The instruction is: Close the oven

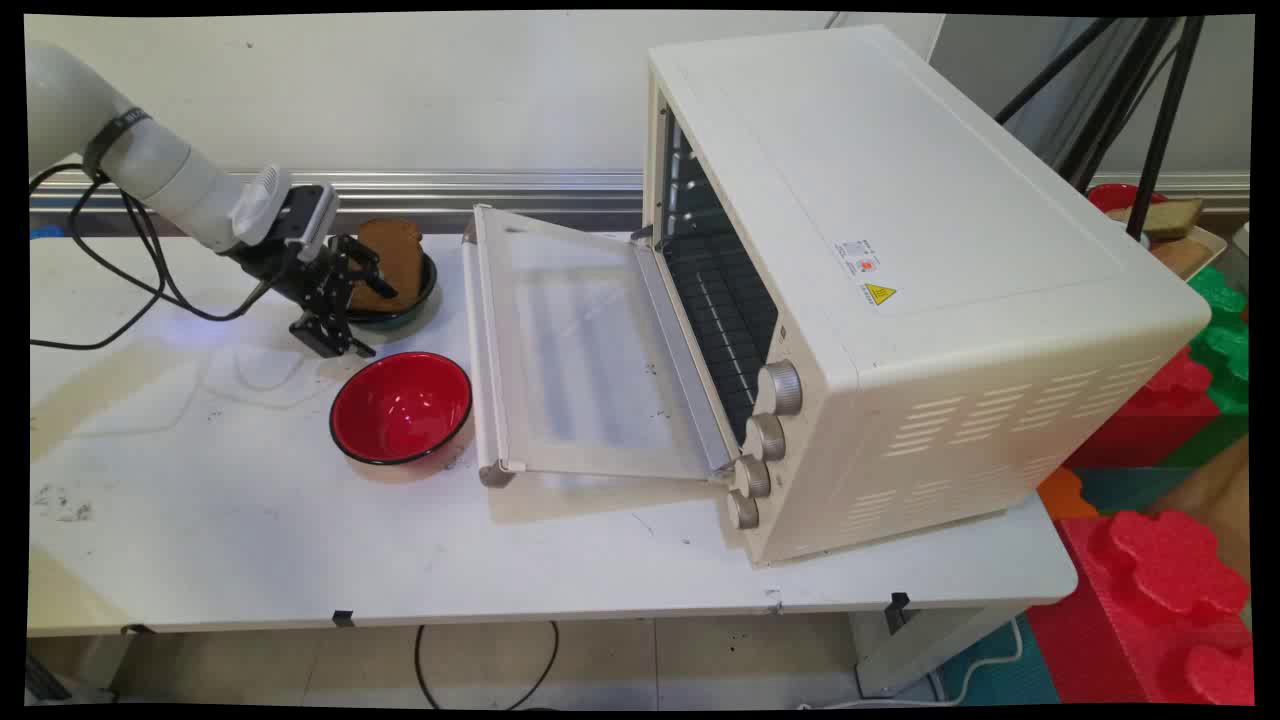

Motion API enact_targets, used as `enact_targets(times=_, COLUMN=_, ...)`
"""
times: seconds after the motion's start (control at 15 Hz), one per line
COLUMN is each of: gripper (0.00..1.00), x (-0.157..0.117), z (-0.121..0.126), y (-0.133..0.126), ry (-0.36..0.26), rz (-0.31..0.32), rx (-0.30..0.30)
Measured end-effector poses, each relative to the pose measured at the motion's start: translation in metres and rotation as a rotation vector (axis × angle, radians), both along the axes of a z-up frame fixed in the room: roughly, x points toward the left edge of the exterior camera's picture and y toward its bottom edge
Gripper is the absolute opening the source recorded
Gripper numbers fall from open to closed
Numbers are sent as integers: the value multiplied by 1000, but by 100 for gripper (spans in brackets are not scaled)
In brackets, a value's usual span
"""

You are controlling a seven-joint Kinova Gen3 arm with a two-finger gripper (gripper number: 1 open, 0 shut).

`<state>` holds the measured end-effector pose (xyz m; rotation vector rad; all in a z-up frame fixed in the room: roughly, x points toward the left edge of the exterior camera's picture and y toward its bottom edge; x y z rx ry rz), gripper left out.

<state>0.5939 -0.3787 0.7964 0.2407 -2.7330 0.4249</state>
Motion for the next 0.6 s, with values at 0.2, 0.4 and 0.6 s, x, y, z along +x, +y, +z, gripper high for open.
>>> enact_targets(times=0.2, gripper=100, x=-4, z=10, y=1, ry=17, rz=3, rx=-10)
enact_targets(times=0.4, gripper=100, x=-10, z=26, y=1, ry=47, rz=16, rx=-22)
enact_targets(times=0.6, gripper=100, x=-14, z=42, y=4, ry=88, rz=45, rx=-21)
